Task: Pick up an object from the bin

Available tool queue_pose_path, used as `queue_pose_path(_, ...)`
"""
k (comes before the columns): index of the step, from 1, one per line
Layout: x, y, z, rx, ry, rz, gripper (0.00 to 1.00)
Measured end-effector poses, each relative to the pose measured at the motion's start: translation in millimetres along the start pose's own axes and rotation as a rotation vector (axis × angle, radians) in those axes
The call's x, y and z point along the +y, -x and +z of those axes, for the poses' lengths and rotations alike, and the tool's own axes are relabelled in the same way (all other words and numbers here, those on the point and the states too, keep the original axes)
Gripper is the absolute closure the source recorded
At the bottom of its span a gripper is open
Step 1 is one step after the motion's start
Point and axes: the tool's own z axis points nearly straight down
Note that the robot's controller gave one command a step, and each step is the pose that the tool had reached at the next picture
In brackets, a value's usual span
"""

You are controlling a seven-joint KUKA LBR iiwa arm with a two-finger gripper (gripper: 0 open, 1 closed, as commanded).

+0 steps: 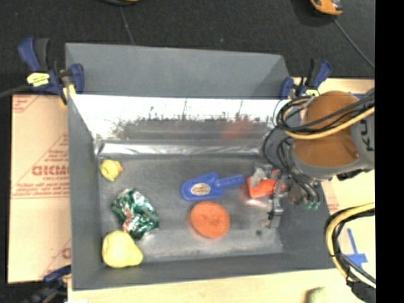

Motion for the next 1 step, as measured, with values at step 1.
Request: queue_pose_path(1, 0.4, 1.8, -4.8, -0.008, -0.001, -0.004, 0.00)
